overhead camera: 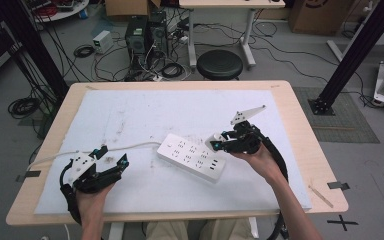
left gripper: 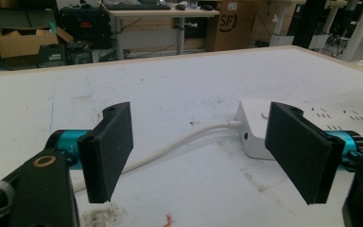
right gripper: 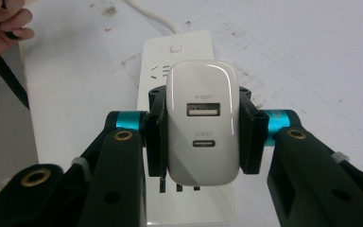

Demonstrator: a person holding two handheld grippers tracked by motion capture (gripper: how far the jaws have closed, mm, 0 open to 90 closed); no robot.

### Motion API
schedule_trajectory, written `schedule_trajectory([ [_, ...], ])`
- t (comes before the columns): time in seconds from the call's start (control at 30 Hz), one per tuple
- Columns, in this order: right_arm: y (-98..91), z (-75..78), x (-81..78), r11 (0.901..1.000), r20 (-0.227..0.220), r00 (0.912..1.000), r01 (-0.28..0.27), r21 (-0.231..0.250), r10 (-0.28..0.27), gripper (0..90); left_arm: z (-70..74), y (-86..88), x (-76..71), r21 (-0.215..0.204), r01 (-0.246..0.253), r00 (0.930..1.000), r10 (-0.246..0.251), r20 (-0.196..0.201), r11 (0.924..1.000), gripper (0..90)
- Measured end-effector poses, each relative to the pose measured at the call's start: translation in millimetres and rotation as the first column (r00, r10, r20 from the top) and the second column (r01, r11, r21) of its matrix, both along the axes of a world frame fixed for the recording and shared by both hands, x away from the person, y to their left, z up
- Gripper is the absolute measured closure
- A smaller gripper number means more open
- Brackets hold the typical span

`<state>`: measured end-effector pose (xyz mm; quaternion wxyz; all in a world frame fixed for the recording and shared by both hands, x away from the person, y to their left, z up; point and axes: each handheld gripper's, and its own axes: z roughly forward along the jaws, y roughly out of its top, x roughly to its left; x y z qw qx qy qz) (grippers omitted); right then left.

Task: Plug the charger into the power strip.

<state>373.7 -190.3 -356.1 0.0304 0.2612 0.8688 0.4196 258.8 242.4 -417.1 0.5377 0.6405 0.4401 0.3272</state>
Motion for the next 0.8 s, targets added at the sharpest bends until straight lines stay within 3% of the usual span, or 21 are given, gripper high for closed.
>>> schedule_trajectory([
  [0.53,19.5,11.4,15.3,0.9952,-0.036,0.9989,-0.033,-0.092,0.030,63.1,-0.5,-1.7,1.6,-0.008,0.001,1.0000,-0.001,-0.001,1.0000,25.1],
  [0.8,23.7,11.2,16.2,0.9936,-0.031,0.9990,-0.036,-0.107,0.032,63.1,-0.1,-0.8,1.0,-0.002,0.008,1.0000,-0.008,-0.004,1.0000,26.1],
])
